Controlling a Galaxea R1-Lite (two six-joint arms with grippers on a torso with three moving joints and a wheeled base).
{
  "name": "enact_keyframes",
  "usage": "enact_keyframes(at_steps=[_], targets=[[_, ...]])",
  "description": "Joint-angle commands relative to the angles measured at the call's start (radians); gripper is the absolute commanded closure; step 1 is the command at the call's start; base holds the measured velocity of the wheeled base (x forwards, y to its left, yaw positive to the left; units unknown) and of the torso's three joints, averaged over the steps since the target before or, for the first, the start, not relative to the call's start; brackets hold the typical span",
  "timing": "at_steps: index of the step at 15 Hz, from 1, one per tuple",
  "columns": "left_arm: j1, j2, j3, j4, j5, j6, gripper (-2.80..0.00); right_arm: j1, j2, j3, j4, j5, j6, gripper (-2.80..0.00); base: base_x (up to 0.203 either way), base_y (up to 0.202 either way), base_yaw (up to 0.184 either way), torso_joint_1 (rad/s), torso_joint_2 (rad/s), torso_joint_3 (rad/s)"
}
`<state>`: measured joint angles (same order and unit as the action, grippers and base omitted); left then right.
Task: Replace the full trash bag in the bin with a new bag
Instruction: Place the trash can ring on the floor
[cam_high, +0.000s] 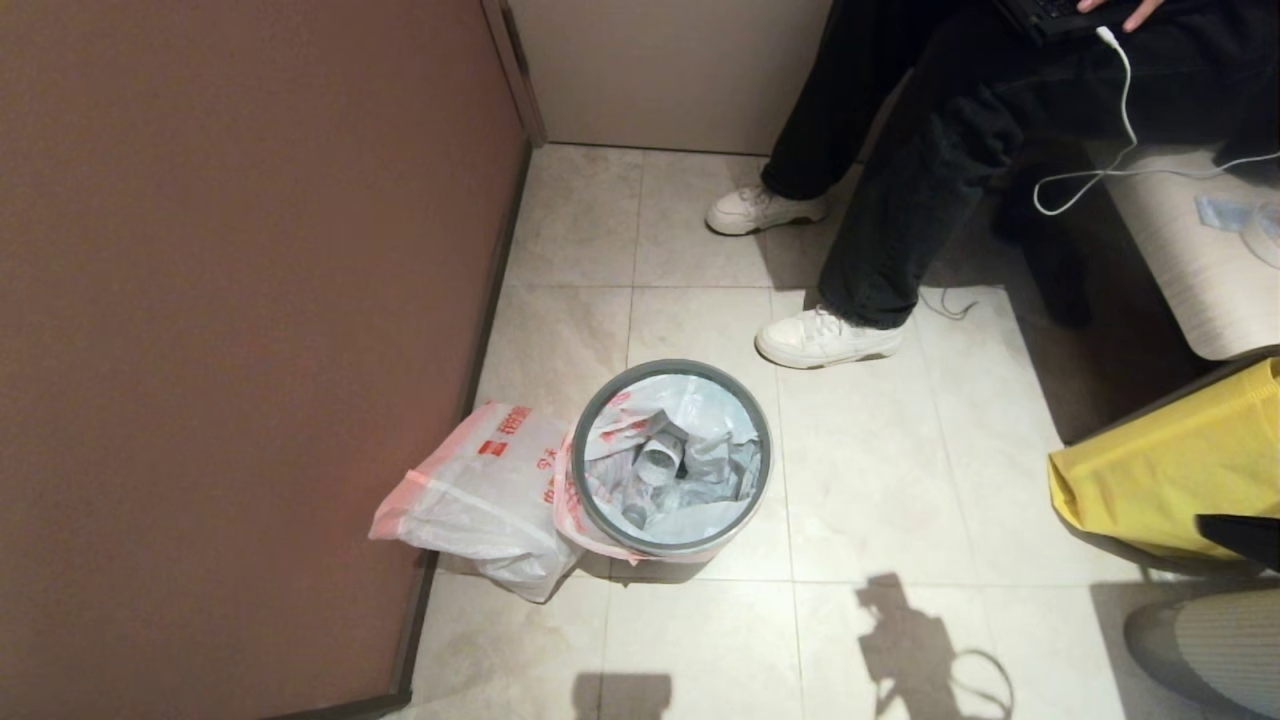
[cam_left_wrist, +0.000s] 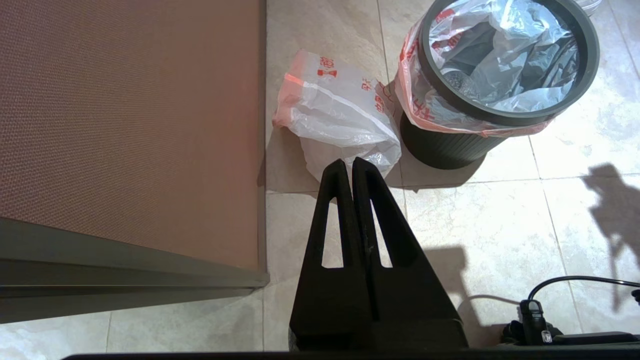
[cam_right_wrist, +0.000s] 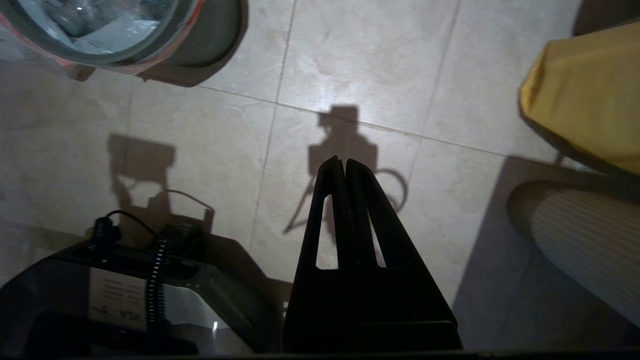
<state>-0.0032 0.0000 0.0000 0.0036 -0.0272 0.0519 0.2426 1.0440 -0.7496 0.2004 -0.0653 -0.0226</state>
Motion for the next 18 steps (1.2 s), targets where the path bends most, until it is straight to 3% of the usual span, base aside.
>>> enact_keyframes(at_steps=[1, 5, 11, 12, 16, 18], targets=[[0.0, 0.002, 0.0, 0.001, 0.0, 0.0, 0.0, 0.106, 0.232, -0.076, -0.002, -0.017, 0.064, 0.0, 0.0, 0.0, 0.0, 0.0, 0.0, 0.0], [0.0, 0.002, 0.0, 0.001, 0.0, 0.0, 0.0, 0.295, 0.583, -0.259, -0.076, -0.089, 0.15, 0.0, 0.0, 0.0, 0.0, 0.0, 0.0, 0.0], [-0.001, 0.002, 0.0, 0.0, 0.0, 0.0, 0.0, 0.409, 0.994, -0.528, -0.149, -0.121, 0.131, 0.0, 0.0, 0.0, 0.0, 0.0, 0.0, 0.0], [0.0, 0.002, 0.0, 0.001, 0.0, 0.0, 0.0, 0.418, 1.03, -0.572, -0.157, -0.125, 0.109, -2.8, 0.0, 0.0, 0.0, 0.0, 0.0, 0.0], [0.0, 0.002, 0.0, -0.001, 0.0, 0.0, 0.0, 0.426, 1.149, -0.681, -0.166, -0.198, 0.0, -2.8, 0.0, 0.0, 0.0, 0.0, 0.0, 0.0], [0.0, 0.002, 0.0, -0.001, 0.0, 0.0, 0.0, 0.421, 1.185, -0.75, -0.166, -0.209, -0.013, -2.8, 0.0, 0.0, 0.0, 0.0, 0.0, 0.0]])
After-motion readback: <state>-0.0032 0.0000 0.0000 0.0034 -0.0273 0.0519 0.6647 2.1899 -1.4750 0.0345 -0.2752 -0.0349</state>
